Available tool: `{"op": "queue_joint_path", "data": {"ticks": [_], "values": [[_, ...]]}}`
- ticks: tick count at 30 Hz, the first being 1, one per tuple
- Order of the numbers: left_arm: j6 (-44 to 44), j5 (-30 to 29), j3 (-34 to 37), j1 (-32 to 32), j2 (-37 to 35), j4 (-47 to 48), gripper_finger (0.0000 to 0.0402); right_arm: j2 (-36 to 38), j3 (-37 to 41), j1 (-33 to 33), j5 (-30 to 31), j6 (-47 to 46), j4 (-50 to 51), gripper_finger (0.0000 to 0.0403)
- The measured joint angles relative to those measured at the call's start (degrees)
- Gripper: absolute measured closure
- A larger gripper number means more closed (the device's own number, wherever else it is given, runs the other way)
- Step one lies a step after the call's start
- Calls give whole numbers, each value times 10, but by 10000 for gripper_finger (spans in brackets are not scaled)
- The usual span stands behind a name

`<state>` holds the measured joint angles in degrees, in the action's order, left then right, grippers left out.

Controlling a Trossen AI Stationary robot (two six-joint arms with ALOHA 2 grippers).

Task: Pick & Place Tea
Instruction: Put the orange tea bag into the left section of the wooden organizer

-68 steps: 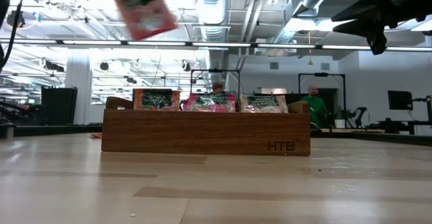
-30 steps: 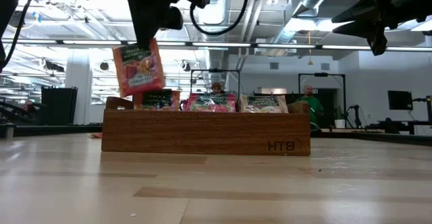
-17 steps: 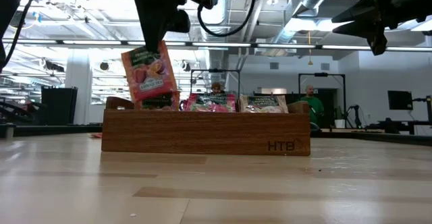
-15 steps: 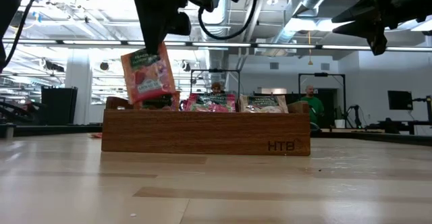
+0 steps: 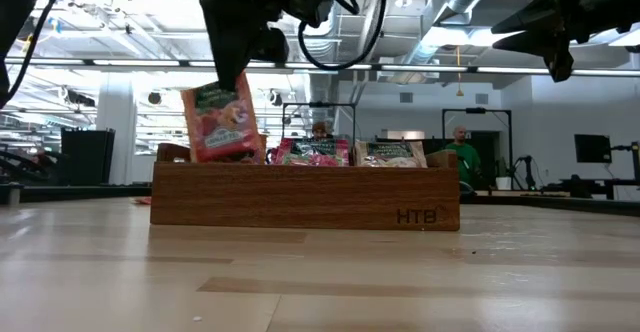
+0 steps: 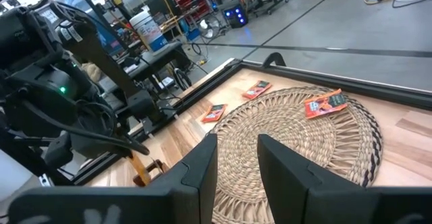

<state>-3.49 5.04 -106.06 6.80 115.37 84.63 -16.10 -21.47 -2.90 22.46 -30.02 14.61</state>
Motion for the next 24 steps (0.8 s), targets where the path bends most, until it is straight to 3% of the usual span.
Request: {"op": "queue_joint_path", "data": {"ticks": [24], "values": [[29, 3, 0, -21, 44, 15, 401, 0, 0, 0, -2, 0, -1, 305]]}}
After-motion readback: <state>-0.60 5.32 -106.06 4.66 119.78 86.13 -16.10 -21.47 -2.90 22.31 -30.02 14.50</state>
